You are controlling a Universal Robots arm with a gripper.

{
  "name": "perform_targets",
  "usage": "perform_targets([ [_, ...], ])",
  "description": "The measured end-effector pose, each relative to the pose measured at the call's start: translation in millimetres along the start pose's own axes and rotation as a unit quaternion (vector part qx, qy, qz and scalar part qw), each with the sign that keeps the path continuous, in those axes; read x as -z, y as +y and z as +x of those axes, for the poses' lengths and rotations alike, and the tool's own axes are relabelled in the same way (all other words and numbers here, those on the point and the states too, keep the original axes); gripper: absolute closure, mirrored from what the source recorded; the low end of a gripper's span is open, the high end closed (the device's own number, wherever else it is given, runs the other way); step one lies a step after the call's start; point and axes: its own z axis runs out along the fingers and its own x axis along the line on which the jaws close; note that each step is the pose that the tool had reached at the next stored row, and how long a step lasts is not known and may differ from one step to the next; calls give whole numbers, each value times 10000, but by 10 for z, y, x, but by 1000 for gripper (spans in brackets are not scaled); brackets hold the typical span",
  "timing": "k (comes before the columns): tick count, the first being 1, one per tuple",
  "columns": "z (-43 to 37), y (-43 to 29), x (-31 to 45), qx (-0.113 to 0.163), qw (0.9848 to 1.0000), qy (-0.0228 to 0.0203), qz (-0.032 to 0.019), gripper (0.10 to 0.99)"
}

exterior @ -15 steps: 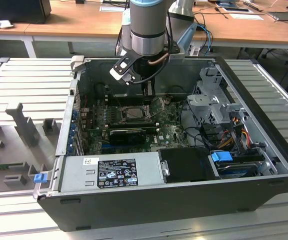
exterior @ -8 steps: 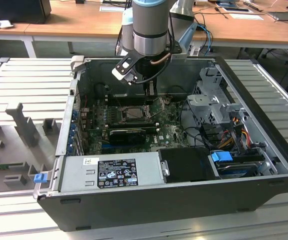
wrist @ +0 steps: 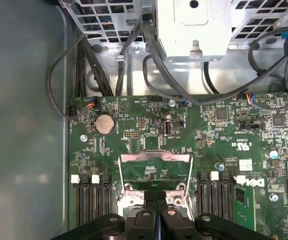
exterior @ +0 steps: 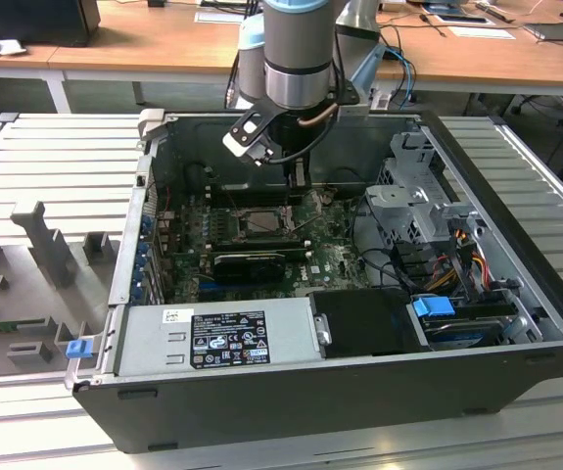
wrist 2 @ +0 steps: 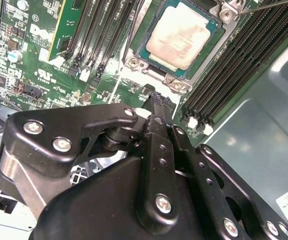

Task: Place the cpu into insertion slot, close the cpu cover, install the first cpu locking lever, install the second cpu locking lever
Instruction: 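Close the cpu cover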

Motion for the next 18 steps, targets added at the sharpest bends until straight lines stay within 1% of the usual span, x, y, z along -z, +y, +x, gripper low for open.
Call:
perform_targets([
  [2,1,8,-1,0,10000,1,0,980],
  [5,2,47,-3,0,10000,0,0,980],
  [6,3,76,-4,0,10000,1,1,980],
  [8,4,104,4,0,10000,-2,3,980],
  [16,13,130,135,1,10000,0,3,980],
  [18,13,137,153,1,10000,0,3,980],
])
